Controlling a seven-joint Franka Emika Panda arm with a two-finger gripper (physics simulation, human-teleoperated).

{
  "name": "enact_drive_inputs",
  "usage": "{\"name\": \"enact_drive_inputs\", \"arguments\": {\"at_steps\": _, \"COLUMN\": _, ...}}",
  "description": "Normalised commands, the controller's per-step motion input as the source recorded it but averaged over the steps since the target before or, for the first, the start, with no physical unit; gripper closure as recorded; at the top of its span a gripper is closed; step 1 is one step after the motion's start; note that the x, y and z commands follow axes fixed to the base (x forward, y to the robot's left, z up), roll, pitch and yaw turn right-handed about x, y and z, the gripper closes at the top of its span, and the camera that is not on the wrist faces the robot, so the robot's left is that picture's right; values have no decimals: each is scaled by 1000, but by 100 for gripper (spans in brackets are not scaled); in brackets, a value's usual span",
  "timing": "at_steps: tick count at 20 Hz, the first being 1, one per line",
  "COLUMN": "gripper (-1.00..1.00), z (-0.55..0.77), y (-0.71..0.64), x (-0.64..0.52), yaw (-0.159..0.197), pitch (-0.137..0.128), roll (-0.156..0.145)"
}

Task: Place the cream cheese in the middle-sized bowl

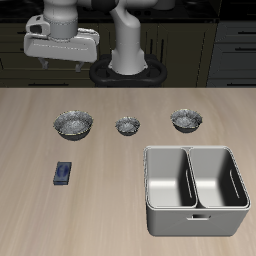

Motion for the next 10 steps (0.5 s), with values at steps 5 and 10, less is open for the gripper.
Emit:
{"name": "enact_drive_inputs", "arguments": {"at_steps": 5, "gripper": -100, "z": 149, "y": 0, "x": 235, "yaw": 2, "pitch": -9, "roll": 30}}
{"name": "enact_drive_inputs", "arguments": {"at_steps": 10, "gripper": -100, "z": 106, "y": -24, "x": 289, "yaw": 11, "pitch": -3, "roll": 29}}
